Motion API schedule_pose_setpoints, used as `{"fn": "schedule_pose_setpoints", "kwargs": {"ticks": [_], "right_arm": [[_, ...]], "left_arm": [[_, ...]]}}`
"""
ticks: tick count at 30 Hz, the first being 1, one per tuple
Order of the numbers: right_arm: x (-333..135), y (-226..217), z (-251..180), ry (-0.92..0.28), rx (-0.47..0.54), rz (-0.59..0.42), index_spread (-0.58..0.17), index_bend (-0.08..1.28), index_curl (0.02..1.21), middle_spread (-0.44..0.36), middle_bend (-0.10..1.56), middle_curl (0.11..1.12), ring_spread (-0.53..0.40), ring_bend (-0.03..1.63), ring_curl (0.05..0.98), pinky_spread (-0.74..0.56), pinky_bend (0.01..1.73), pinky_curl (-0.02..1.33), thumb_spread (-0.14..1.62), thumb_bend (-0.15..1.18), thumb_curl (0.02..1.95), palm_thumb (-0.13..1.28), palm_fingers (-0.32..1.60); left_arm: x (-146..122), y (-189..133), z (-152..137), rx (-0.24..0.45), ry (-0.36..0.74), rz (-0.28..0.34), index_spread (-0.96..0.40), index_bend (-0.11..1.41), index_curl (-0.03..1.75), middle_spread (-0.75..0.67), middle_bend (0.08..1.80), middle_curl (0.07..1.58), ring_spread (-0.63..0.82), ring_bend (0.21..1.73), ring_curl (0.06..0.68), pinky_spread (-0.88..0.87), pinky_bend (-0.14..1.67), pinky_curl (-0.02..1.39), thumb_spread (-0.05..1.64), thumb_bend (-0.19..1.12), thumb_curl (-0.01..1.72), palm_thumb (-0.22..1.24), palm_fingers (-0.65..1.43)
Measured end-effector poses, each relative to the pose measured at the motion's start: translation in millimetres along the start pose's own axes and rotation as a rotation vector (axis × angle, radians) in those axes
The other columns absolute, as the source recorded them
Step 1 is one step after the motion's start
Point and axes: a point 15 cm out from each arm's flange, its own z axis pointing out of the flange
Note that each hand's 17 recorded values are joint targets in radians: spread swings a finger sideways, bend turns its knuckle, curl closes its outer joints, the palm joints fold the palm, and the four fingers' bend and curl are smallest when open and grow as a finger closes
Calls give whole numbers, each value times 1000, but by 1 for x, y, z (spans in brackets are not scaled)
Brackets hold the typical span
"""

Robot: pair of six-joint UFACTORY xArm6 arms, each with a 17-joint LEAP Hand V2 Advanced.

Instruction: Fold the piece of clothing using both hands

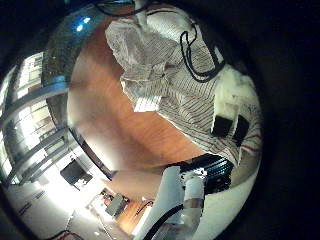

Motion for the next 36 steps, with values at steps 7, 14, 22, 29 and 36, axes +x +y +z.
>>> {"fn": "schedule_pose_setpoints", "kwargs": {"ticks": [7,14,22,29,36], "right_arm": [[12,9,-49,11,100,18,-425,793,699,-236,1039,743,-232,1305,511,-228,1431,308,1314,138,429,911,1200],[17,37,-80,12,18,-12,-408,892,825,-216,1159,804,-220,1400,572,-215,1491,382,1304,104,470,928,1125],[23,63,-144,-31,-75,-35,-398,894,905,-199,1202,826,-212,1428,598,-210,1495,437,1306,64,513,933,1090],[13,55,-161,-86,-43,-43,-396,881,952,-191,1208,831,-210,1429,608,-209,1478,475,1312,34,543,935,1085],[9,23,-119,-95,-134,-56,-399,860,989,-188,1209,833,-206,1426,615,-209,1462,509,1313,10,564,947,1076]], "left_arm": [[-2,28,8,1,60,-1,-630,328,1066,-617,800,1281,-425,1536,537,-528,1538,631,1170,-13,576,895,805],[-6,56,-2,55,80,-13,-631,223,1196,-628,787,1275,-431,1512,525,-531,1531,609,1164,-14,576,877,844],[-3,96,-11,51,96,-3,-627,170,1300,-645,772,1257,-440,1485,512,-531,1500,584,1160,-20,570,849,920],[-9,103,-29,99,91,-17,-623,165,1354,-656,757,1243,-438,1472,509,-527,1475,578,1175,-14,563,805,957],[-37,43,-25,131,109,-32,-612,164,1390,-668,743,1233,-435,1454,509,-521,1466,584,1160,-25,533,728,950]]}}
